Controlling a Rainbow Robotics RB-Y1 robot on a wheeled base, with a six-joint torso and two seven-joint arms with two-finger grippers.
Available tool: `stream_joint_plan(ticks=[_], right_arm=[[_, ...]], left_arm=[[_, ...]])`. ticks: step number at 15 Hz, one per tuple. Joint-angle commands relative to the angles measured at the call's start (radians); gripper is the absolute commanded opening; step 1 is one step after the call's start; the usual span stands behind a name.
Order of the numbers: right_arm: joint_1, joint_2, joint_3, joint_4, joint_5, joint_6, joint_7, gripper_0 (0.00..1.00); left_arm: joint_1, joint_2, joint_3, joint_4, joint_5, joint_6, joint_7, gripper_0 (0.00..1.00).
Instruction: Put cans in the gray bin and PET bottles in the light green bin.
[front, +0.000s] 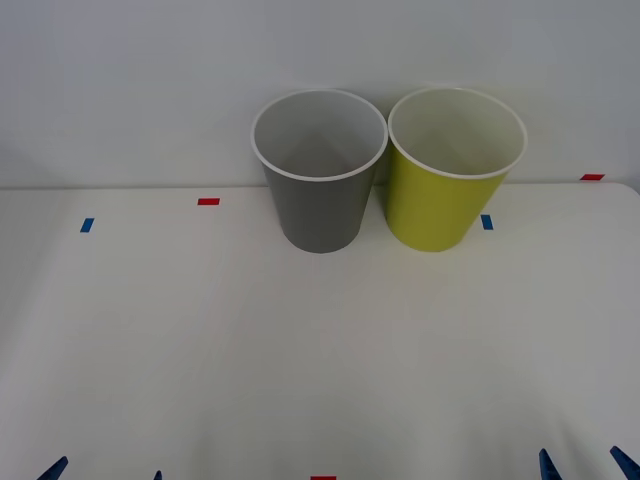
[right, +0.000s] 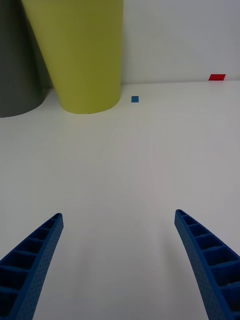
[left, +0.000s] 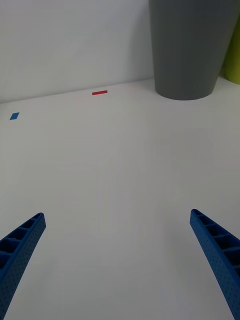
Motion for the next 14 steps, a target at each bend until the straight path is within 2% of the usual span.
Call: stream_joint_plan(ticks=[1,14], right_arm=[[0.000,0.000,0.000,0.000,0.000,0.000,0.000,0.76],[0.000,0.000,0.000,0.000,0.000,0.000,0.000,0.76]], left_arm=[[0.000,0.000,0.000,0.000,0.000,0.000,0.000,1.00],[0.000,0.000,0.000,0.000,0.000,0.000,0.000,1.00]])
